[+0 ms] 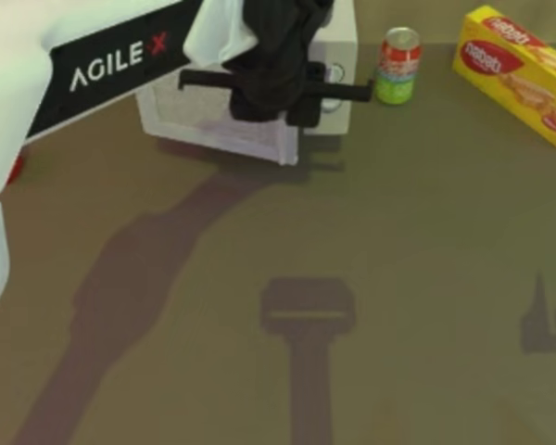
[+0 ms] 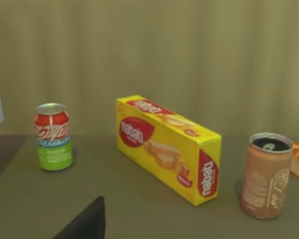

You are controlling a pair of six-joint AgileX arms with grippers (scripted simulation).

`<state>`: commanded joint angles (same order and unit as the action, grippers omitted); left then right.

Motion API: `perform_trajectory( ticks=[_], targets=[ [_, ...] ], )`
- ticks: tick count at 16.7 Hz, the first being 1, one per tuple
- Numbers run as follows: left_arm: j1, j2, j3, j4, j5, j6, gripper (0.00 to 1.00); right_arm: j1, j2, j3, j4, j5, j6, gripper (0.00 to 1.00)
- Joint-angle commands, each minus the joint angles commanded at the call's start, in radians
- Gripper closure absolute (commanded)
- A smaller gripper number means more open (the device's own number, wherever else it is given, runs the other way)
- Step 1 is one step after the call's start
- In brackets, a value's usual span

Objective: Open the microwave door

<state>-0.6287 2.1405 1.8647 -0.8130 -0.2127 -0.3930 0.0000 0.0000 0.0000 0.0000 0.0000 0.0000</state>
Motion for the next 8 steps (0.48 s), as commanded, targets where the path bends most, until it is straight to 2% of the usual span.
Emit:
perform_trajectory(
  ticks=[8],
  targets=[
    [0.021, -0.089, -0.128, 0.064, 0.044, 0.098, 1.00, 0.000, 0.000, 0.000, 0.000, 0.000, 0.000, 0.00]
  ],
)
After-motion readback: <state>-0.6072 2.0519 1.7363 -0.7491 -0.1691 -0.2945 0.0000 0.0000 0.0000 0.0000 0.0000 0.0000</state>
